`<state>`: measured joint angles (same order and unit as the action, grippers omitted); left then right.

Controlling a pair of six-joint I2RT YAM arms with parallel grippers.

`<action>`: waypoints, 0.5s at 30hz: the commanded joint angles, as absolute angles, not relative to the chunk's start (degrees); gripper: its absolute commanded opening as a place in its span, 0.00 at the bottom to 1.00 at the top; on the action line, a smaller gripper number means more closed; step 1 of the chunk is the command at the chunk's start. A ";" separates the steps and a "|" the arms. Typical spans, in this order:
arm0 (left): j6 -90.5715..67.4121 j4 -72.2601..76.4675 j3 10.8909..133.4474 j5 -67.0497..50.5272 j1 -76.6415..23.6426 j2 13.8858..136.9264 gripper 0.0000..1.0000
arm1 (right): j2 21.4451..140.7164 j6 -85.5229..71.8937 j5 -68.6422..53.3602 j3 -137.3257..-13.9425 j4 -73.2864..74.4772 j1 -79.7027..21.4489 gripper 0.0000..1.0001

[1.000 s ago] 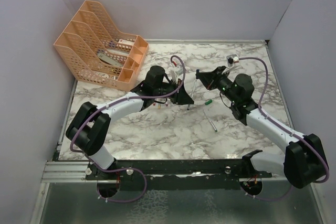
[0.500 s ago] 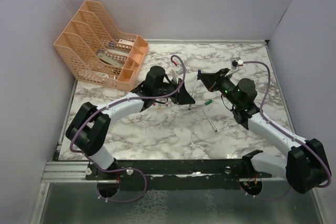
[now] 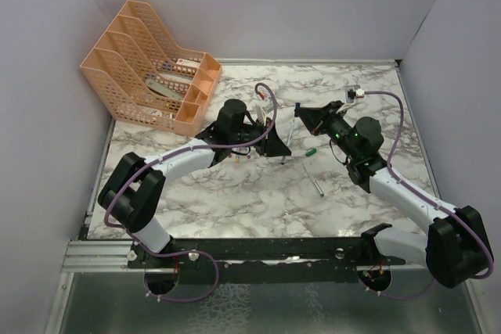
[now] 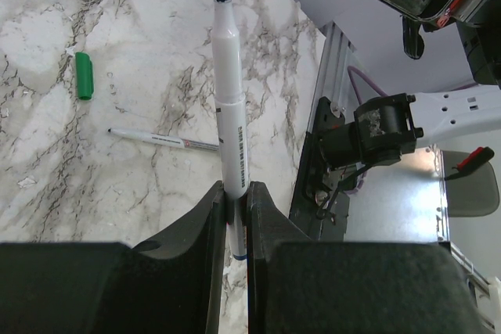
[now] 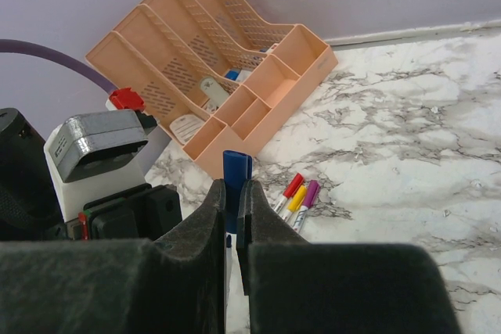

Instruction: Insert the pens into the pen caps

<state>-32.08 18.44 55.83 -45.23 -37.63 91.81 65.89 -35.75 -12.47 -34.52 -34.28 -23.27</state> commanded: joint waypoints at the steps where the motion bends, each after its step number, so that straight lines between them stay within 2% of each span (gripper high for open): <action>1: -32.25 20.37 56.83 -45.44 -37.96 91.94 0.00 | 66.05 -36.25 -11.55 -34.43 -35.90 -23.72 0.01; 15: -33.07 21.51 58.09 -45.24 -38.06 93.62 0.00 | 65.04 -37.27 -11.25 -32.43 -35.56 -24.77 0.01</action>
<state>-32.77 19.25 55.99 -45.21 -37.63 92.77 65.89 -36.67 -12.47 -33.32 -34.30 -24.29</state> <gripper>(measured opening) 0.139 0.042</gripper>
